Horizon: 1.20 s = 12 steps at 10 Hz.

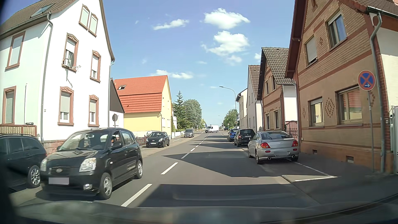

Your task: Follow the waypoints while adhering to traffic rules and regulations

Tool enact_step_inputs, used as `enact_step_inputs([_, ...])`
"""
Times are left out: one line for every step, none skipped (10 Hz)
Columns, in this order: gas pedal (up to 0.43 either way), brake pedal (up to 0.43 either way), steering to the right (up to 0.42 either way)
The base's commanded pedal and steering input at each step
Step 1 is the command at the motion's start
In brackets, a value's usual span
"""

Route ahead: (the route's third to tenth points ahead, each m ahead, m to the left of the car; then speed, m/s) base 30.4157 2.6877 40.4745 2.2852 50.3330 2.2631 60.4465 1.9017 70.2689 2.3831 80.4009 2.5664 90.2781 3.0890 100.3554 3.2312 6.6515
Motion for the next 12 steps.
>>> enact_step_inputs([0.390, 0.030, -0.008])
enact_step_inputs([0.378, 0.030, -0.002])
enact_step_inputs([0.378, 0.037, 0.002])
enact_step_inputs([0.378, 0.030, 0.004])
enact_step_inputs([0.378, 0.030, 0.004])
enact_step_inputs([0.378, 0.037, 0.004])
enact_step_inputs([0.378, 0.030, 0.004])
enact_step_inputs([0.378, 0.030, 0.004])
enact_step_inputs([0.378, 0.030, 0.003])
enact_step_inputs([0.378, 0.030, 0.003])
enact_step_inputs([0.378, 0.030, 0.004])
enact_step_inputs([0.378, 0.030, 0.004])
